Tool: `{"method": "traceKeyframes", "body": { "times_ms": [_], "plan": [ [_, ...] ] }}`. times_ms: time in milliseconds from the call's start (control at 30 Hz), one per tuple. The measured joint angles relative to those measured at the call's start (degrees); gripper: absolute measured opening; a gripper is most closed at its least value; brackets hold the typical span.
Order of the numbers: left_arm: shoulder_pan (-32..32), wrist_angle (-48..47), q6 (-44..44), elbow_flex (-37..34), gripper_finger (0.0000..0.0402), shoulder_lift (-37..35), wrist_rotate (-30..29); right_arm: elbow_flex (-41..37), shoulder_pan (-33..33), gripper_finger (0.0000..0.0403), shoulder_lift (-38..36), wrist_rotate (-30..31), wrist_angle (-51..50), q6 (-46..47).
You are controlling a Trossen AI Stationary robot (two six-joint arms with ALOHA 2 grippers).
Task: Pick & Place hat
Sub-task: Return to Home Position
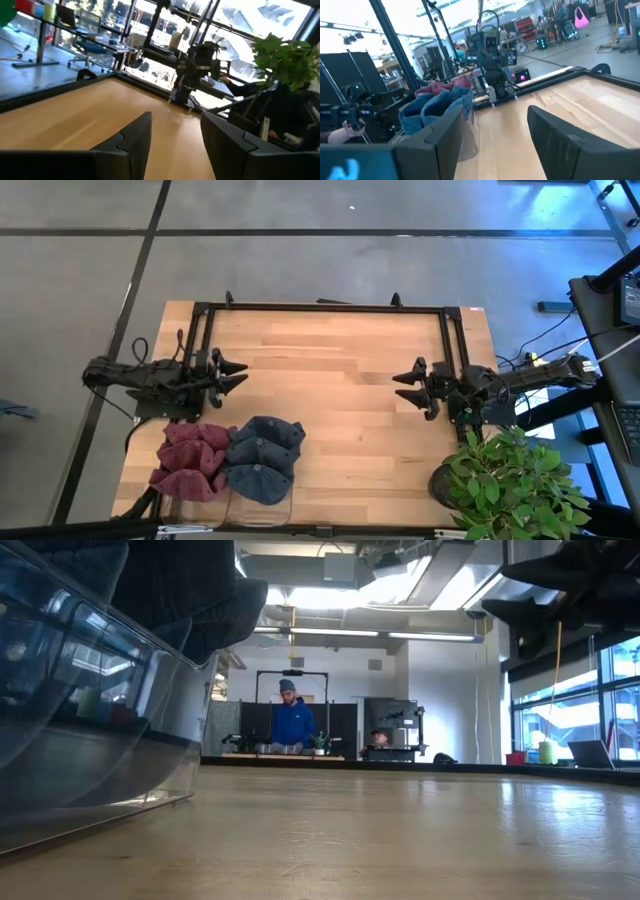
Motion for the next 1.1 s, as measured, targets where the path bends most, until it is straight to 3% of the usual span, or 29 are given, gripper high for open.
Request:
{"method": "traceKeyframes", "body": {
  "times_ms": [300, 567, 1100],
  "plan": [
    [5.22, 2.11, -2.03, -4.27, 0.0166, 0.15, 5.31, -2.81, -0.02, 0.0220, -3.14, 2.32, 1.65, -1.76],
    [8.52, 2.62, -1.44, -4.60, 0.0164, 0.00, 10.01, -2.78, -0.02, 0.0220, -5.32, 2.56, -2.83, -2.10],
    [9.15, 2.57, 7.22, -4.60, 0.0165, 0.11, 10.11, -2.78, -0.02, 0.0220, -10.77, 2.98, -11.29, -7.24]
  ]
}}
